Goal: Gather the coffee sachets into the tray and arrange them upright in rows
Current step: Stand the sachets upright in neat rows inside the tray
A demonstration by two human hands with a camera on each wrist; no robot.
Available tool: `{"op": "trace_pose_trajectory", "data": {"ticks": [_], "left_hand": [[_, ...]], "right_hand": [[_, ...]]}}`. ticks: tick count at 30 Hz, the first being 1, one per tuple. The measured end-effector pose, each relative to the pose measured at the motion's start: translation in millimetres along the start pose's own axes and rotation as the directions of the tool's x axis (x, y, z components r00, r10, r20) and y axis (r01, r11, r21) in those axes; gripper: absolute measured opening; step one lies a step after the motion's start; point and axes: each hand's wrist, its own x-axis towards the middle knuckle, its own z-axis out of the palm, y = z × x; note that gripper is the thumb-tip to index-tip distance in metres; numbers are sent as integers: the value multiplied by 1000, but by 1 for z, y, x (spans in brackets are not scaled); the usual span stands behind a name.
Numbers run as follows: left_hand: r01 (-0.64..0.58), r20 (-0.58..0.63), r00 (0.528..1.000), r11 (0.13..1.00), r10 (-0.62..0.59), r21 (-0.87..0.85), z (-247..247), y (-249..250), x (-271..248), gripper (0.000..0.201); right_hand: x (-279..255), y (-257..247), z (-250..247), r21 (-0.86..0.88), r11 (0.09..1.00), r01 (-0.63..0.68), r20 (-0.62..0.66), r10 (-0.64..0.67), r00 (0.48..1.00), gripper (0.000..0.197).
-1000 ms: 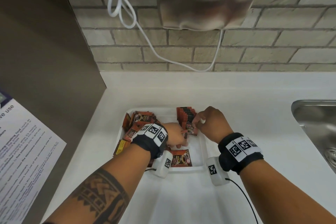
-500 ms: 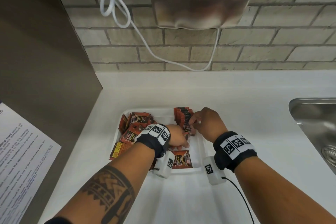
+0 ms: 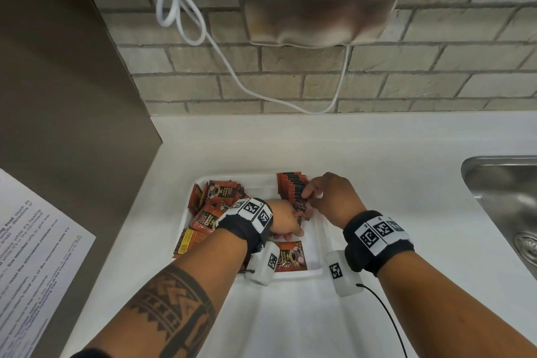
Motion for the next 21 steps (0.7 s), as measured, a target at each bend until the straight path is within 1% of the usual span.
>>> {"op": "trace_pose_trajectory", "data": {"ticks": [4,12,15,17,19,20,21], "left_hand": [[-20,-13,1000,999,20,37,-2,3,-4,24],[-11,3,1000,1000,11,8,-1,2,-9,29],[-16,-18,1000,1000,15,-16,-1,2,-13,30],[-31,-25,999,996,29,-84,-3,1,-16,23],[-84,-41,996,972,77,-221,-8,-3,-20,12],[-131,-63,991,944,117,-303,-10,-6,-22,10],[-192,-91,981,896,169,-400,-10,-11,-22,12]], "right_hand": [[-2,0,0,18,1000,6,-3,-6,1000,17],[-4,-3,-3,38,999,8,8,-8,1000,19],[-6,-3,-5,89,996,5,-14,-4,1000,17],[-8,-2,-5,117,993,16,-57,-9,998,13],[-11,-1,-7,132,990,39,-84,-28,996,15],[-12,-1,-8,152,987,42,-79,-31,996,15],[-14,-1,-10,189,981,41,-62,-30,998,14]]}}
